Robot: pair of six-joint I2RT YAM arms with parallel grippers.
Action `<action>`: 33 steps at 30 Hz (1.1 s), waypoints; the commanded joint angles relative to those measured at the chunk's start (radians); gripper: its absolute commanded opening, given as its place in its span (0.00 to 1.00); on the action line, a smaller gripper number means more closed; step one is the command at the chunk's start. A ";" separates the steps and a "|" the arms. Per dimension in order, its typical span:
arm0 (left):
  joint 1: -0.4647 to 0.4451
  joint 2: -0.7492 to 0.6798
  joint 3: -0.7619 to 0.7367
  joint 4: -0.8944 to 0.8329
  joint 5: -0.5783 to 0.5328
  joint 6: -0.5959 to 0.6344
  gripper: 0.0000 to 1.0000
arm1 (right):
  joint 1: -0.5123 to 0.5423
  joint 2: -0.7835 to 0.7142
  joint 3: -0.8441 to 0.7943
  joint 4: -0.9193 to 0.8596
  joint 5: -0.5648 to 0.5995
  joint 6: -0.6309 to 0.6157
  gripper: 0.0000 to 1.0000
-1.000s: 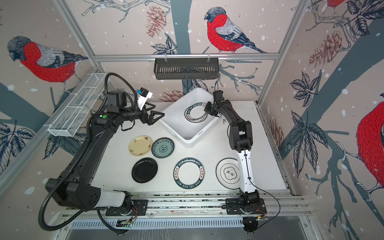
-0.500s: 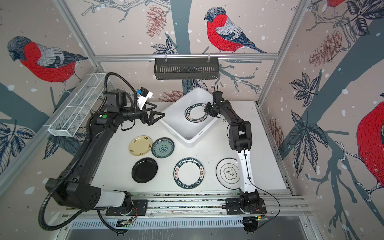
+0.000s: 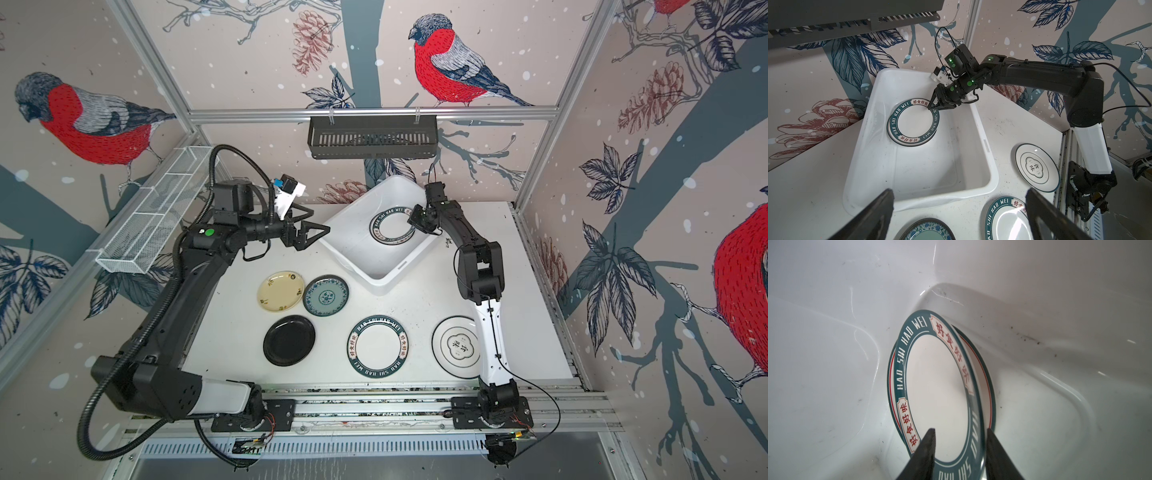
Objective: Place the plates into the plastic bin on the countertop
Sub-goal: 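Open the right gripper and release the green-rimmed plate flat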
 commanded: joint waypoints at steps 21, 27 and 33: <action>-0.003 0.004 0.007 0.021 0.017 0.004 0.98 | 0.001 0.010 0.032 -0.051 0.043 -0.028 0.44; -0.003 0.002 0.006 0.019 0.014 0.006 0.98 | 0.004 -0.002 0.041 -0.052 0.061 -0.029 0.44; -0.002 0.008 0.020 0.006 0.008 0.018 0.98 | 0.012 -0.075 0.019 -0.062 0.109 -0.051 0.44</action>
